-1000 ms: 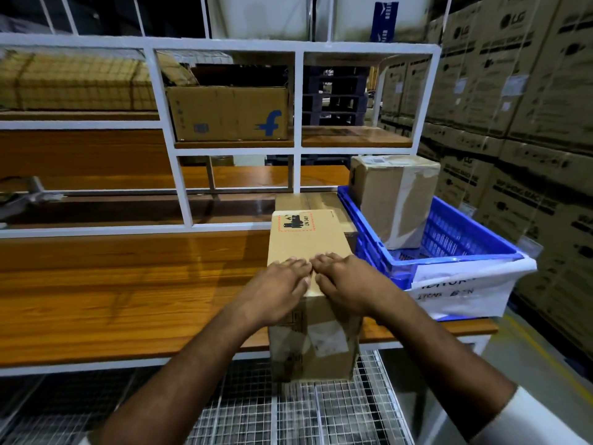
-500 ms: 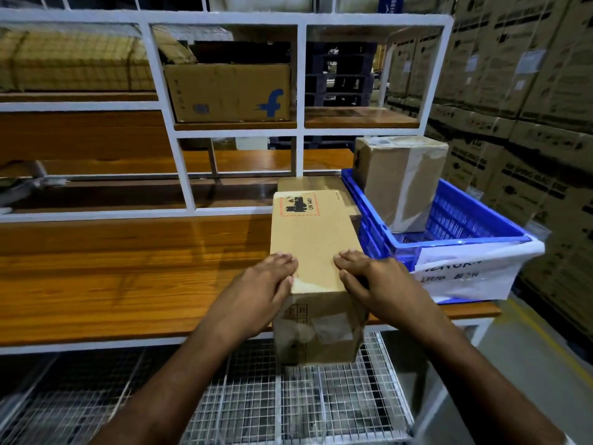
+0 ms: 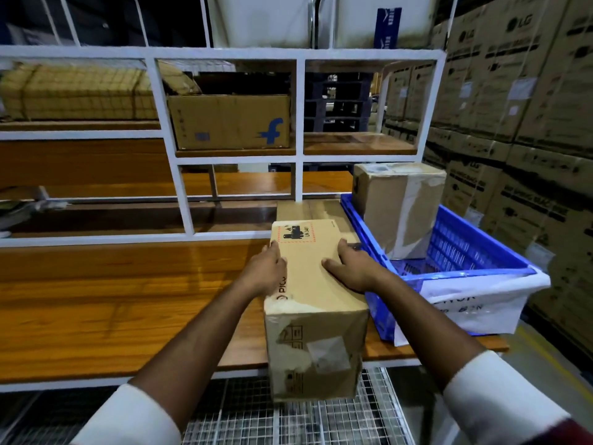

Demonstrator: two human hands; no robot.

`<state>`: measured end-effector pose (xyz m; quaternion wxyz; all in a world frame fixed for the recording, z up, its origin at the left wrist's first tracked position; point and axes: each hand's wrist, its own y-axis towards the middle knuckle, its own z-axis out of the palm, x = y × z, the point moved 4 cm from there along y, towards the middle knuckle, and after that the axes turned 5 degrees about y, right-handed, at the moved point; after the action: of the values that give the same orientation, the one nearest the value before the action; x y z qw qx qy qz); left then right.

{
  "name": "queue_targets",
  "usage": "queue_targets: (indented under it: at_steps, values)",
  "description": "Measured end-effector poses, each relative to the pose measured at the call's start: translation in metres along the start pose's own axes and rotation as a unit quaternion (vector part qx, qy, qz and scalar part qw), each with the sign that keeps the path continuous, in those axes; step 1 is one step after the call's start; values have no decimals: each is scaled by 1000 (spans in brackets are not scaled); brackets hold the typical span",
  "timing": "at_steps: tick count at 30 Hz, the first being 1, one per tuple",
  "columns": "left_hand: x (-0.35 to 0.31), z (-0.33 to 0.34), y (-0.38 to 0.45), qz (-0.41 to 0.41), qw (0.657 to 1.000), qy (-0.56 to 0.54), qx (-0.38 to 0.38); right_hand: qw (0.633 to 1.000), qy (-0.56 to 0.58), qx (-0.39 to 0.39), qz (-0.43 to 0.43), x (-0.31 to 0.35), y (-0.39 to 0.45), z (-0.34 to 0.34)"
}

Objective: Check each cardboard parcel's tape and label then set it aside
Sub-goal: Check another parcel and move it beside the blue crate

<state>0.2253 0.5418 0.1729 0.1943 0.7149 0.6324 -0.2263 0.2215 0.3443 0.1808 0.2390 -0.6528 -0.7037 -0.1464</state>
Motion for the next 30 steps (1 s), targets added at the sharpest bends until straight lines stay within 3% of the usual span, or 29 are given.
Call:
queue_targets:
  at_steps: [8,12,20,25,30]
  values:
    - [13,6,80,-80,980,-184,2,993,101,-37,49,-9,78,-6]
    - [33,20,105,-67,975,-211,-9,989,134,-62,28,-16,81,-5]
    - [-11,-17,-1,49,950,-296,-89,981,115,-131,-81,7,-4,-34]
    - [-35,-55,-56,132,944,-276,-125,967,150,-146,-145,22,-66,-65]
    - [-40,-53,-79,134,942,-265,-157,962,112,-190,-163,23,-97,-61]
